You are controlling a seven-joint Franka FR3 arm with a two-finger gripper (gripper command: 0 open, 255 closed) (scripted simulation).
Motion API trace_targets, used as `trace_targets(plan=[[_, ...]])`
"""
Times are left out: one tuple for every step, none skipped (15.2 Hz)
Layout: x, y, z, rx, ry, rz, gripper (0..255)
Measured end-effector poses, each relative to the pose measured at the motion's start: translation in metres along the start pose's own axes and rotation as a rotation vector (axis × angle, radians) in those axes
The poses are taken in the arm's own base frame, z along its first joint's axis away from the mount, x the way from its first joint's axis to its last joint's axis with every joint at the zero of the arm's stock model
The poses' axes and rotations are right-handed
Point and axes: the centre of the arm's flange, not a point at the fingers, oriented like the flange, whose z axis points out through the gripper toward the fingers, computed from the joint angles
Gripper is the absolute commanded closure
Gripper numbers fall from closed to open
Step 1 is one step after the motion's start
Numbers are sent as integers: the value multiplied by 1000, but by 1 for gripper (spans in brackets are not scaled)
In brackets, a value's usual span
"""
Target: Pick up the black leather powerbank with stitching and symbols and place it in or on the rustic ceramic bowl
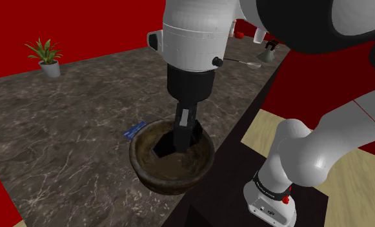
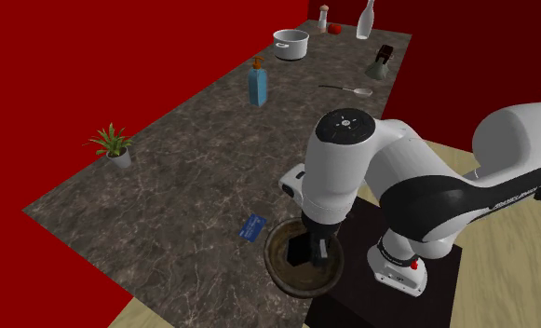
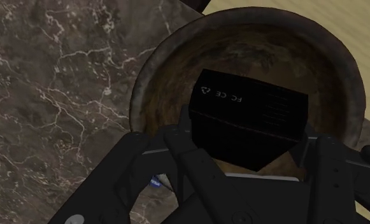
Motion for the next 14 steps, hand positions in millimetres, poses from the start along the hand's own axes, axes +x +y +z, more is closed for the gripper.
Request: trace_targets(plan=[[-1, 0, 6, 0, 0, 0, 255], [-1, 0, 10, 0, 0, 0, 255], [-1, 0, 13, 0, 0, 0, 255], [0, -1, 14, 0, 0, 0, 255], [0, -1, 14, 0, 0, 0, 255], [0, -1, 15, 0, 0, 0, 255], [0, -1, 15, 0, 0, 0, 255], [0, -1, 15, 0, 0, 0, 255], [0, -1, 15, 0, 0, 0, 255], [0, -1, 15, 0, 0, 0, 0], [0, -1, 15, 0, 1, 0, 0], [0, -1, 15, 0, 1, 0, 0], [0, -1, 15, 0, 1, 0, 0], [0, -1, 15, 0, 1, 0, 0]])
